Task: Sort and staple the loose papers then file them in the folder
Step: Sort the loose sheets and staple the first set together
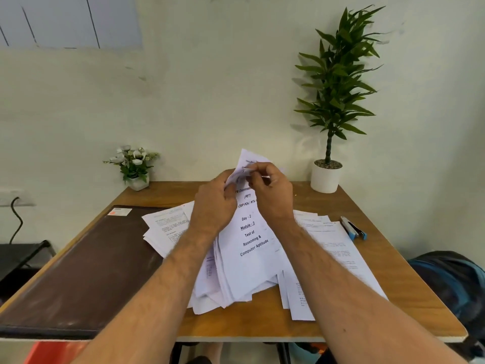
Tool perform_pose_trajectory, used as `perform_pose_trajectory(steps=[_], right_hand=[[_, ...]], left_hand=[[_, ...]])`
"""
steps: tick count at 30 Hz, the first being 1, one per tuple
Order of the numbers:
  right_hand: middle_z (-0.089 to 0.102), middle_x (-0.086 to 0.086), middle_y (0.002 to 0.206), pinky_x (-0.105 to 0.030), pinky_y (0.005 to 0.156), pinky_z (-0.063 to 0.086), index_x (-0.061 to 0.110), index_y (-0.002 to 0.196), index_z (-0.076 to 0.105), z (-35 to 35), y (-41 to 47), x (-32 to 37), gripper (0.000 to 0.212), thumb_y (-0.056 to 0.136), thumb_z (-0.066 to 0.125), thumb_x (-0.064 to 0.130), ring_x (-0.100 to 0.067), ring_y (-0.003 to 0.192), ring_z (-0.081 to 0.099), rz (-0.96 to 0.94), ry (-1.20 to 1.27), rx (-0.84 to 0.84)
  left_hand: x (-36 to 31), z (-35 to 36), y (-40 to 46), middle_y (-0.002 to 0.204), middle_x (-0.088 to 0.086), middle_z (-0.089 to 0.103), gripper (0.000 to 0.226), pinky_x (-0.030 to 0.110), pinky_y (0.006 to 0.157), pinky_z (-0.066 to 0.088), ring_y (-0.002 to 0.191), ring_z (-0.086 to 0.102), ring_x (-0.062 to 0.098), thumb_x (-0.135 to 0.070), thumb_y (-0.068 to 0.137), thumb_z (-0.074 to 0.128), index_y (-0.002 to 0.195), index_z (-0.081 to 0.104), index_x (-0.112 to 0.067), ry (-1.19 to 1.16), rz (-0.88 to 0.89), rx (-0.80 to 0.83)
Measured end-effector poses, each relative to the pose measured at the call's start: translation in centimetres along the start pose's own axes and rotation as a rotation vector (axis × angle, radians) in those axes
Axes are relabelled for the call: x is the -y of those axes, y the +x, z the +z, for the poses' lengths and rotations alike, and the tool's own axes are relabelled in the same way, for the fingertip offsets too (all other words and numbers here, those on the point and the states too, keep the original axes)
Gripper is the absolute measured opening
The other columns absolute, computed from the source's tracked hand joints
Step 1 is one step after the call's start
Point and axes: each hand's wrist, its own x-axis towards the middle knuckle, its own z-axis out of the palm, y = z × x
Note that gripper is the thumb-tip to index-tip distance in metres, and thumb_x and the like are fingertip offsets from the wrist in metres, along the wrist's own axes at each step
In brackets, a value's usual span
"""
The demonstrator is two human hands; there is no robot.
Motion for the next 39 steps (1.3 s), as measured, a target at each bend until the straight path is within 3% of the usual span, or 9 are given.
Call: perform_pose_trajectory(steps=[3,8,10,14,17,21,26,34,39], right_hand=[[0.074,0.011,0.093,-0.03,0.083,0.055,0.023,0.095,0.071,0.3,0.9,1.9,0.011,0.095,0.065,0.014,-0.01,0.086,0.069,-0.073,0.046,0.009],[0.071,0.002,0.101,-0.03,0.086,0.054,0.025,0.099,0.068,0.8,2.9,8.2,0.016,0.094,0.062,0.012,-0.009,0.091,0.067,-0.306,0.05,-0.016],[0.065,0.003,0.103,-0.034,0.088,0.053,0.023,0.105,0.069,0.9,3.4,9.9,0.019,0.092,0.061,0.011,-0.009,0.094,0.064,-0.437,-0.014,-0.044],[0.058,0.004,0.113,-0.018,0.095,0.045,0.018,0.119,0.068,0.7,3.8,12.3,0.028,0.093,0.059,0.009,-0.002,0.104,0.055,-0.58,-0.138,-0.032],[0.056,-0.002,0.124,-0.03,0.095,0.047,0.021,0.129,0.064,0.4,4.0,13.0,0.038,0.092,0.06,0.016,-0.017,0.11,0.056,-0.619,-0.379,-0.008],[0.047,-0.004,0.142,-0.045,0.1,0.044,0.026,0.144,0.048,-0.4,3.7,10.8,0.056,0.09,0.06,0.027,-0.028,0.122,0.049,-0.493,-0.804,0.115],[0.055,-0.004,0.13,-0.045,0.097,0.035,0.025,0.134,0.055,-2.2,2.1,3.8,0.044,0.092,0.053,0.036,-0.029,0.119,0.041,-0.362,-1.091,0.304],[0.053,-0.005,0.129,-0.047,0.105,0.026,0.026,0.134,0.059,-4.8,-1.3,-7.1,0.045,0.09,0.062,0.036,-0.032,0.128,0.036,-0.281,-0.945,0.269],[0.039,0.0,0.148,-0.05,0.116,0.021,0.029,0.144,0.046,-6.4,-2.4,-10.7,0.049,0.097,0.055,0.037,-0.026,0.143,0.02,-0.065,-0.845,0.194]], left_hand=[[-1.4,-1.5,0.8,0.105,-0.003,0.075,0.034,0.034,0.081,0.052,0.094,0.068,0.022,-0.039,0.101,0.047,0.126,0.067,-0.027,-0.039,0.081,-0.074],[-4.6,-5.1,3.9,0.084,-0.016,0.068,0.021,0.015,0.067,0.044,0.077,0.06,0.003,-0.022,0.097,0.049,0.106,0.067,-0.028,-0.189,0.134,-0.136],[-5.8,-6.1,4.6,0.074,-0.013,0.064,0.02,0.021,0.062,0.043,0.066,0.056,0.003,-0.015,0.099,0.051,0.094,0.065,-0.029,-0.301,0.108,-0.128],[-7.6,-6.8,4.6,0.082,0.005,0.07,0.02,0.038,0.07,0.052,0.076,0.062,0.02,-0.016,0.1,0.054,0.098,0.073,-0.022,-0.654,0.013,-0.114],[-8.4,-5.7,4.1,0.093,0.006,0.076,0.024,0.039,0.076,0.057,0.086,0.071,0.022,-0.01,0.102,0.054,0.103,0.074,-0.024,-0.948,-0.155,-0.09],[-6.7,-2.5,1.8,0.102,0.011,0.076,0.032,0.039,0.075,0.06,0.088,0.073,0.025,-0.004,0.1,0.053,0.116,0.07,-0.026,-1.058,-0.342,-0.006],[-2.5,2.3,-2.7,0.11,0.014,0.076,0.027,0.053,0.089,0.059,0.099,0.073,0.035,-0.017,0.101,0.059,0.125,0.067,-0.025,-0.969,-0.548,0.139],[0.7,7.9,-6.6,0.111,-0.012,0.075,0.031,0.018,0.078,0.056,0.102,0.071,0.008,-0.014,0.101,0.055,0.123,0.066,-0.032,-0.777,-0.588,0.202],[2.6,9.8,-7.4,0.12,-0.009,0.072,0.033,0.026,0.087,0.058,0.106,0.07,0.011,-0.019,0.102,0.056,0.133,0.063,-0.029,-0.72,-0.639,0.197]])
